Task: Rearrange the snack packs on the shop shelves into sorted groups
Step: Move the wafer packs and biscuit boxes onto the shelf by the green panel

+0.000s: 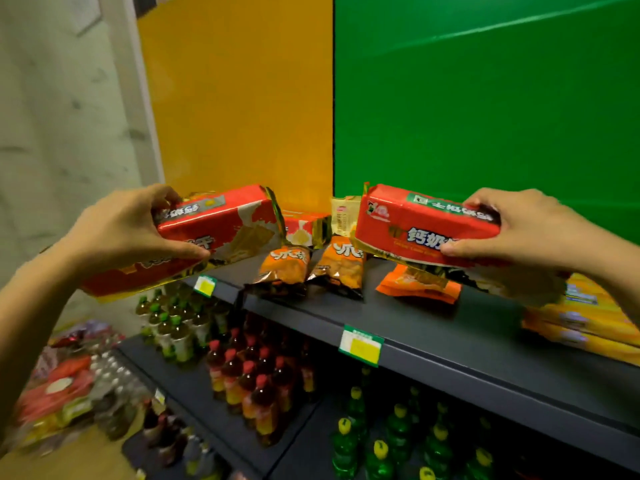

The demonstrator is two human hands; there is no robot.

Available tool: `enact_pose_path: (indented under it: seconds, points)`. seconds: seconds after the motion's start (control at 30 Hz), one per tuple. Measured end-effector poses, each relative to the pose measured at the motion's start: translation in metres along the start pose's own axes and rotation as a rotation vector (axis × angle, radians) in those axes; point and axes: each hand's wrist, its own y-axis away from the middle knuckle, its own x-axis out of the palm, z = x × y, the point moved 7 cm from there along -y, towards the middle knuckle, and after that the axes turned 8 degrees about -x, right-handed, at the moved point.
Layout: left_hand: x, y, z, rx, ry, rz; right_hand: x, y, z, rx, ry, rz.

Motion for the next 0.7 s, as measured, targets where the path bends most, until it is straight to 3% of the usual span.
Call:
enact_pose_path:
  seconds: [0.23, 0.47, 0.7]
  points:
    - [-0.012, -0.011, 0.085, 0.027, -0.018, -0.067, 0.042, -0.048, 0.072, 0.044, -0.038, -0.063]
    - [0.017, -0.060, 0.106, 0.130, 0.065, -0.080, 0.059, -0.109, 0.103, 0.038, -0.064, -0.146]
    - [0.071, -0.128, 0.110, 0.252, 0.151, 0.043, 0.079, -0.181, 0.113, 0.015, -0.083, -0.229]
